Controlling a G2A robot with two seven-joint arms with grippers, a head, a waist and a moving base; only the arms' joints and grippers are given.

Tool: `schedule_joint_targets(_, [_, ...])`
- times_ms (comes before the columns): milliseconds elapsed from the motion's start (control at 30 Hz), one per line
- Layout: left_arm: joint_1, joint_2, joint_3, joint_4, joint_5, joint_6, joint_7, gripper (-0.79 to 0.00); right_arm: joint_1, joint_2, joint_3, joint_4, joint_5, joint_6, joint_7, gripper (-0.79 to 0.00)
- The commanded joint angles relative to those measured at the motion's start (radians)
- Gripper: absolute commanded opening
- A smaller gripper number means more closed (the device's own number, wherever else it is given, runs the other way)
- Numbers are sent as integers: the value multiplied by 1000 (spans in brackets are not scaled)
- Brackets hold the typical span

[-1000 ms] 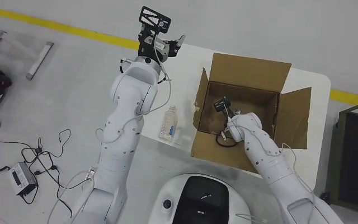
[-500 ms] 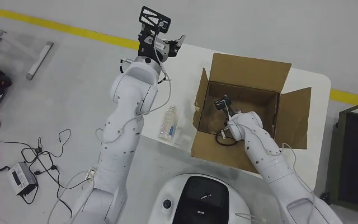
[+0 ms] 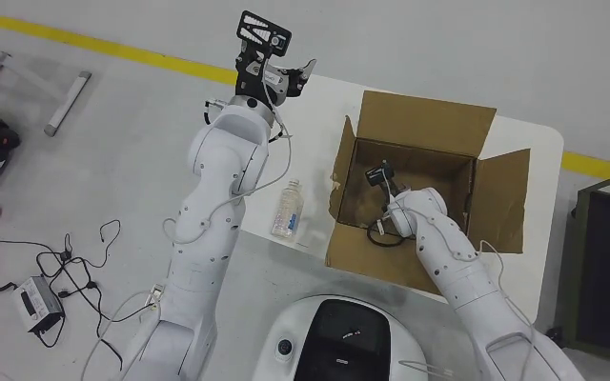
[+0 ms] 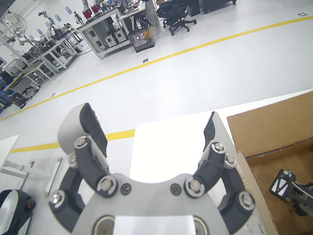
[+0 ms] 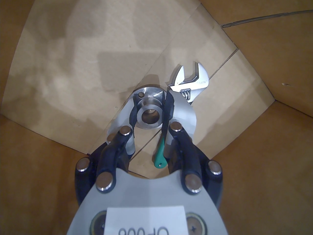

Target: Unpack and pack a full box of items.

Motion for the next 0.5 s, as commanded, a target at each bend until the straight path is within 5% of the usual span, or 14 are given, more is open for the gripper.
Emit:
schedule_joint_targets(0, [0, 0, 0, 0, 0, 0, 0, 0, 1, -1, 0, 3, -2, -1, 1, -785])
schedule_joint_targets(467, [0, 0, 0, 0, 0, 0, 0, 0, -71, 20, 74, -209, -55, -2, 52, -785])
